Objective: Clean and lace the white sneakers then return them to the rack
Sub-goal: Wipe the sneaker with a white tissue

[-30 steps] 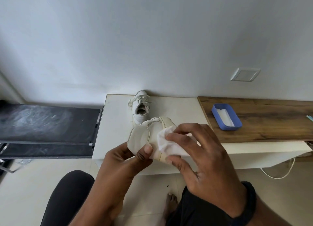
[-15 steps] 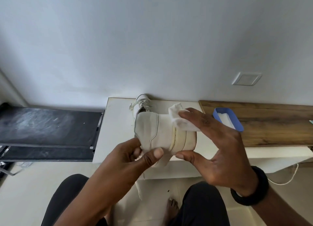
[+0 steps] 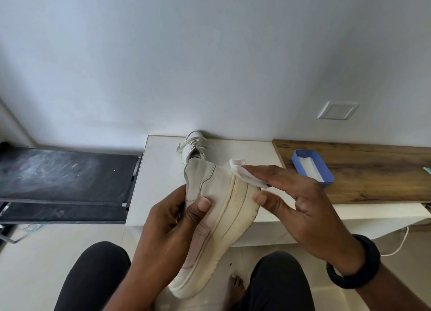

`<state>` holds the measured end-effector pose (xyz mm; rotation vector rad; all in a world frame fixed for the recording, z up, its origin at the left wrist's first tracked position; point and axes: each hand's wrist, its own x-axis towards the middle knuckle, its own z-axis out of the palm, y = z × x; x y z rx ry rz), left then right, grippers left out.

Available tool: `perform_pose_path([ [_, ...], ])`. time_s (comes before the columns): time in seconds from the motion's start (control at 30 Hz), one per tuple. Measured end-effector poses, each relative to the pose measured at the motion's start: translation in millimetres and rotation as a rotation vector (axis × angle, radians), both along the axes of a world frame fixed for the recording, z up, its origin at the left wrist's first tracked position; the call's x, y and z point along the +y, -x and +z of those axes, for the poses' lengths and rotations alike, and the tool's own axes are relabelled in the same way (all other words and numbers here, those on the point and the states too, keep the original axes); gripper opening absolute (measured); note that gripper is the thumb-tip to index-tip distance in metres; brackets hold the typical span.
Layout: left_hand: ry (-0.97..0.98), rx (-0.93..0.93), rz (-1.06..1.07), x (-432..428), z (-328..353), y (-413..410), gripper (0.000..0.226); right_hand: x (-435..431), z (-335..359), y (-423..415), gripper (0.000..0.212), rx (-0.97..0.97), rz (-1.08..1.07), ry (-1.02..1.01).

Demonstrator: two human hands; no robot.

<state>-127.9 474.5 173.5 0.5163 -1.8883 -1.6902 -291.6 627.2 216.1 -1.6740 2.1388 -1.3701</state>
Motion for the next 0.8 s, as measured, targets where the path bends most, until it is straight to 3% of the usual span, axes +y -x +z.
perform_pose_path([
  [0.17, 0.078, 0.032, 0.047, 4.0, 2.2, 3.5, 0.058, -3.2, 2.8, -2.2, 0.026, 0.060, -0.152, 0.101],
  [0.47, 0.094, 0.049, 0.082, 6.6, 6.1, 7.3, 0.060, -3.5, 15.6, -19.7, 0.013, 0.515, -0.166, 0.116],
  [0.67, 0.174, 0.060, 0.090, 6.6, 5.5, 8.7, 0.067, -10.6, 22.6, -10.9, 0.008, 0.398, -0.260, 0.099],
  [0.8, 0.238, 0.080, 0.110, 8.1, 3.5, 9.0, 0.066, -5.4, 22.6, -15.3, 0.007, 0.441, -0.214, 0.080],
])
